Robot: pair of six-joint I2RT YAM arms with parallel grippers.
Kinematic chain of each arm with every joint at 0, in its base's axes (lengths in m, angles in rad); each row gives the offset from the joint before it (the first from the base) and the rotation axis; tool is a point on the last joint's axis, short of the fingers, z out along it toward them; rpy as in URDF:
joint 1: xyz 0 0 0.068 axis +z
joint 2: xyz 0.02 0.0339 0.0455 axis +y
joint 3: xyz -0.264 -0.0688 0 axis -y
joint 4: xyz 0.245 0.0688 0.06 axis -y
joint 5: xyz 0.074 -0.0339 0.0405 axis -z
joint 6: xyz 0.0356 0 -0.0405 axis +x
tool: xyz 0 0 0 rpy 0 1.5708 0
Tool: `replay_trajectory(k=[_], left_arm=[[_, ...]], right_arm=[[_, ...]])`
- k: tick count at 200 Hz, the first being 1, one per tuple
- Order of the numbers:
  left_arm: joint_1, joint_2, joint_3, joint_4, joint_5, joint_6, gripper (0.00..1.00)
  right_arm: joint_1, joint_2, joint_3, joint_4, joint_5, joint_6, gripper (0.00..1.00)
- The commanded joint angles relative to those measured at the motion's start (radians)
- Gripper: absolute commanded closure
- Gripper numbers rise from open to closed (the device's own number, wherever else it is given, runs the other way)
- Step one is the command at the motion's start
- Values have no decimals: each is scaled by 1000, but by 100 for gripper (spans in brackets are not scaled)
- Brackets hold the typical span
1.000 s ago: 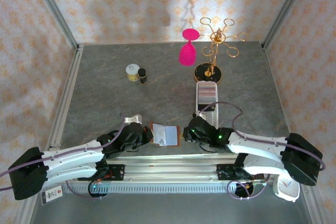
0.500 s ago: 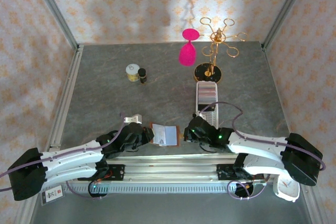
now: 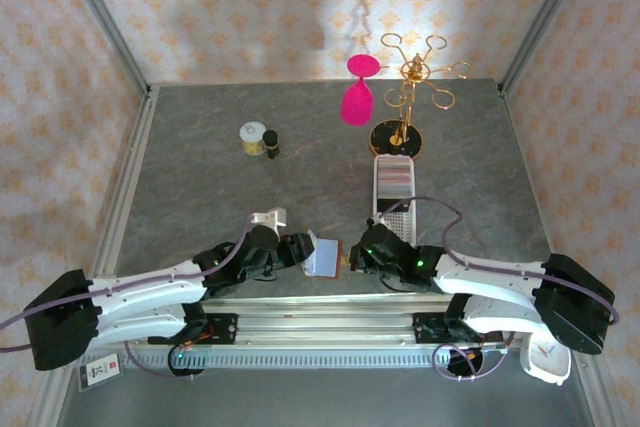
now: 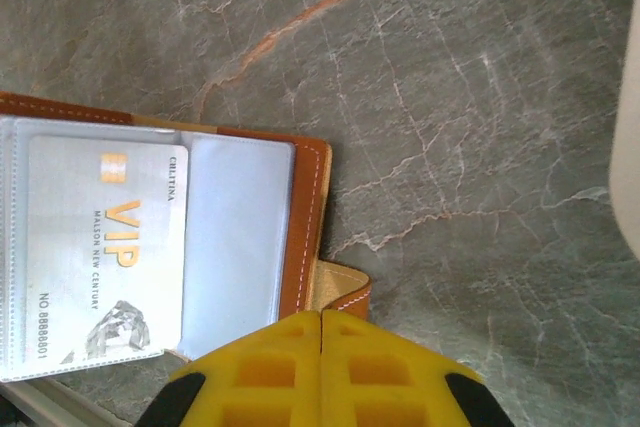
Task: Put the credit cards into the card holder
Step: Close the card holder at the bottom-center of the table.
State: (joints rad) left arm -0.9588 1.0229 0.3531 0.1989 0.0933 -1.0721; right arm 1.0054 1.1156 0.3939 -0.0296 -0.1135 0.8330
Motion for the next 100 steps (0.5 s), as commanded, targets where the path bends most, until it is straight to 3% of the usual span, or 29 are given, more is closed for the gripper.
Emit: replay_trajectory(k=[1, 60, 100], left_arm=[[-32, 71, 31, 155, 25, 12, 60], [-41, 312, -9, 349, 72, -6, 76], [-41, 314, -20, 255, 38, -8, 92]], right_arm=[[5, -12, -31, 31, 5, 20, 100], [3, -56, -54, 38, 23, 41, 100], [5, -81, -56, 48, 26, 49, 100]])
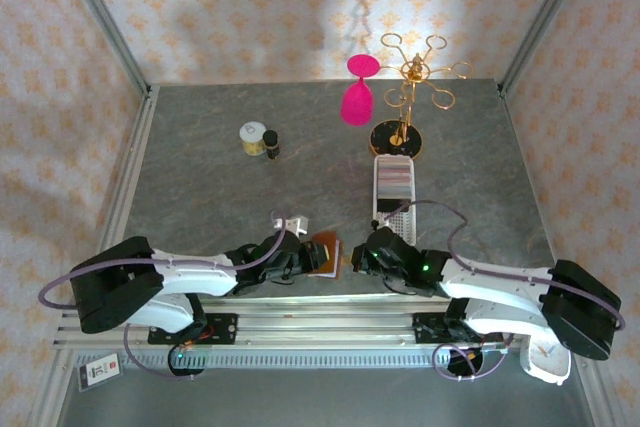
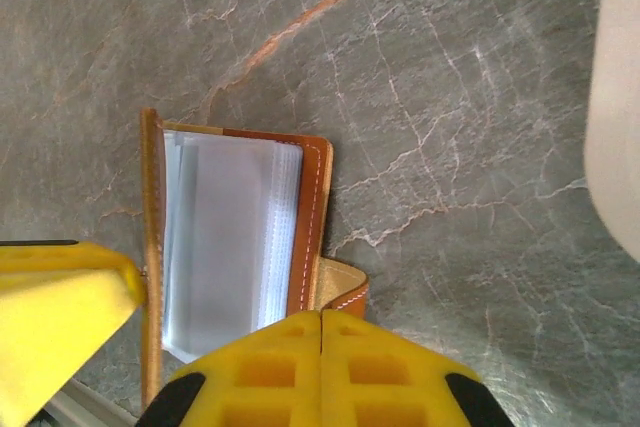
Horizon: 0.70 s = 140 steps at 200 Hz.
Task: Put the credit cards into the card holder
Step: Close the card holder at the bottom-center of the table, then close the button on the card holder.
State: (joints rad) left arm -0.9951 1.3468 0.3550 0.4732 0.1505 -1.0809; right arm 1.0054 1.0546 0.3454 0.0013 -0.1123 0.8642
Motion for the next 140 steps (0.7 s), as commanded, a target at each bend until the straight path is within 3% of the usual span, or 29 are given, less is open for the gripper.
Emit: replay_trajectory(k=[1, 24, 84, 116, 140], left_arm=[[-6, -10, -24, -21, -21, -1, 92], [-11, -29, -54, -48, -43, -7, 100], [-29, -40, -78, -87, -63, -9, 100], [-31, -24, -52, -214, -116, -15, 100], [-36, -24, -77, -169, -102, -29, 100]], right_arm=[[5, -20, -8, 17, 25, 18, 100], [5, -11, 4, 35, 13, 13, 100], [4, 25, 36, 57, 0, 10, 100], [5, 46, 50, 70, -20, 10, 100], [4, 68, 61, 91, -45, 1, 100]])
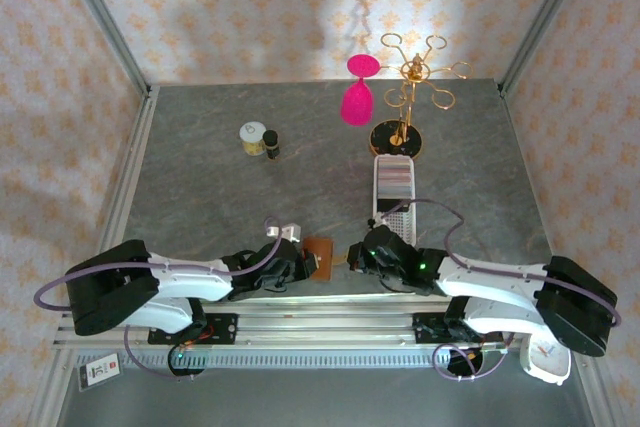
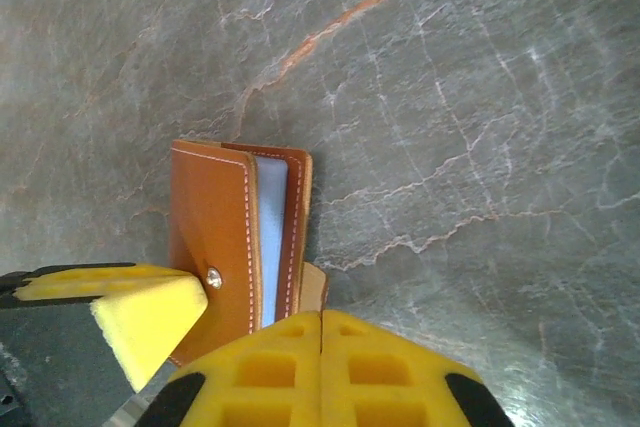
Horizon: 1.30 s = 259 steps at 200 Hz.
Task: Put the credit cards into the card holder
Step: Close the button on the card holder.
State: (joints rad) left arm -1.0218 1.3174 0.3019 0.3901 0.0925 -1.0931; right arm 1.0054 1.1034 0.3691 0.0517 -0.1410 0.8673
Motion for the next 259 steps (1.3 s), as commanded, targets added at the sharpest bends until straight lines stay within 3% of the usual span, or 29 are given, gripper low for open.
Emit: replay_trajectory(k=[1, 73, 143, 198, 259], left_arm=[[-8, 7, -26, -80, -44, -19, 100], [-9, 33, -59, 57, 25, -45, 100], [-9, -65, -88, 85, 36, -65, 100], [-9, -140, -108, 16, -10, -71, 100], [-9, -85, -101, -24, -23, -62, 100]], right_arm=[[4, 22, 39, 42, -18, -2, 100], [12, 210, 134, 156, -134, -32, 100], [24, 350, 162, 149, -140, -25, 100], [23, 342, 154, 135, -114, -16, 100], [24, 310, 171, 161, -129, -6, 100]])
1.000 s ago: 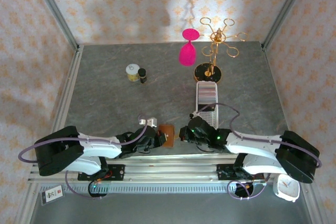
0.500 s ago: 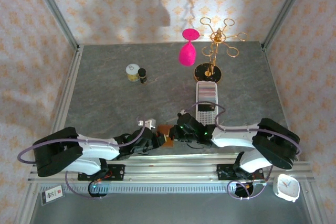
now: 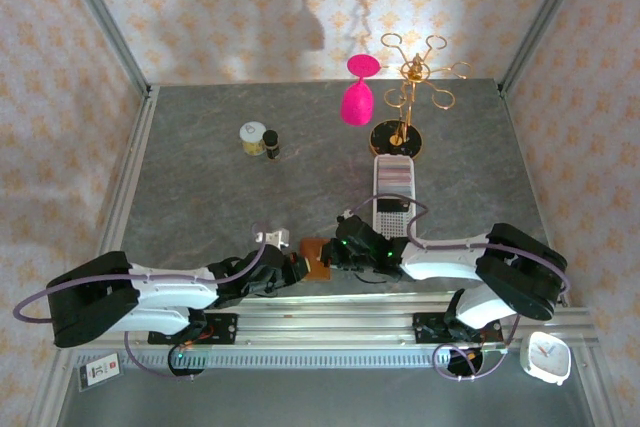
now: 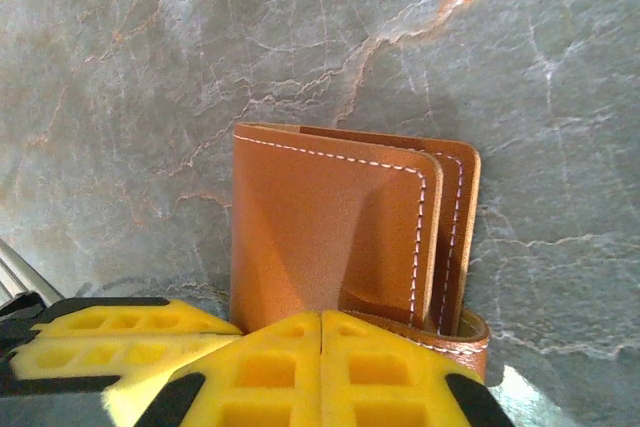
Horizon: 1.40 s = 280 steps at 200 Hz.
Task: Put the credit cards into the card holder
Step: Close the button on the card holder.
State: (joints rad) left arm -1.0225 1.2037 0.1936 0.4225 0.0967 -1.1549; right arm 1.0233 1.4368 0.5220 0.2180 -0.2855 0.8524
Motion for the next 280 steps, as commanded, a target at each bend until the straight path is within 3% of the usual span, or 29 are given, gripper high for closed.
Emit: replay_trajectory(k=[1, 209, 280], left_arm=[[-8, 30, 7, -57, -28, 0, 100], [-8, 19, 10, -84, -28, 14, 100], [-8, 5, 9, -89, -45, 10, 100]], right_arm=[[6, -23, 19, -5, 16, 9, 100], [8, 53, 17, 40, -17, 25, 100], [78, 111, 22, -133, 81, -6, 100]])
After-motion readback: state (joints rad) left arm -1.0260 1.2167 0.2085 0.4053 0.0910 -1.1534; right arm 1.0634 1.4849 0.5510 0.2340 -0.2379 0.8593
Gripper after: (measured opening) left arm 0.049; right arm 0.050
